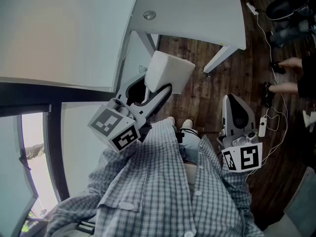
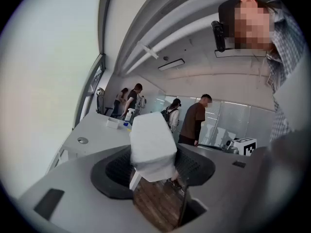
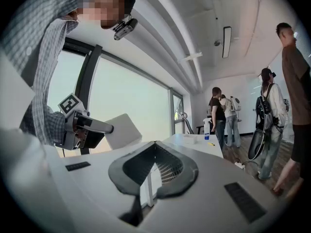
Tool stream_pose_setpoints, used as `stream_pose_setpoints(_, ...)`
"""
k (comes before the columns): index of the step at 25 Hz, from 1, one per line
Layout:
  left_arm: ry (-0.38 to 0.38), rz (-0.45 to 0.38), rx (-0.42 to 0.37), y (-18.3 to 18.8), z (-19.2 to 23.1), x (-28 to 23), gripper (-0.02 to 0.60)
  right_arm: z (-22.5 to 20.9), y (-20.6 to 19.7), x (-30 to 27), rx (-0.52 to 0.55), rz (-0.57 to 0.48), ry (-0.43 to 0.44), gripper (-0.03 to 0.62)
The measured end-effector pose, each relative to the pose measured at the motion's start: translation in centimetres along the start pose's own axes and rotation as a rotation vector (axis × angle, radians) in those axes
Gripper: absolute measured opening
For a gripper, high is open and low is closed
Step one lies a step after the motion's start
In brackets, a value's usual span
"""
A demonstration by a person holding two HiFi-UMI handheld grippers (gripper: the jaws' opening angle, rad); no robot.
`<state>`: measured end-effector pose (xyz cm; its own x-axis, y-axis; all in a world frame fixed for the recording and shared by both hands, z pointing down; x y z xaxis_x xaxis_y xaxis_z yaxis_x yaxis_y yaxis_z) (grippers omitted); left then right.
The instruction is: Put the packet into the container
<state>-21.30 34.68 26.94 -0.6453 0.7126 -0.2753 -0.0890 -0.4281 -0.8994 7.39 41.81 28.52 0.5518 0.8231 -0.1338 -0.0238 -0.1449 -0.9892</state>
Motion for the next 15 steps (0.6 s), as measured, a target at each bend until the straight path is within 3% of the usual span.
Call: stream_pose_setpoints(15, -0.012, 0.004, -0.016, -0.2, -0.06, -0.24, 0.259, 0.11, -0.22, 0.0, -0.006, -0.004, -0.008, 0.012)
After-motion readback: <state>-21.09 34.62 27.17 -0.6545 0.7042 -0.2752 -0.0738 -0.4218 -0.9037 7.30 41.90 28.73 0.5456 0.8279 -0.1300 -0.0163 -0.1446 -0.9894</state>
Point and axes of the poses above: the fingertips, and each gripper's own axes: x backward along the fingers, z to its left, y out of its top, the point moved 10 cm from there along x, backward along the fingers, and after that the axes turned 7 degrees about y, right-handed, at the moved point
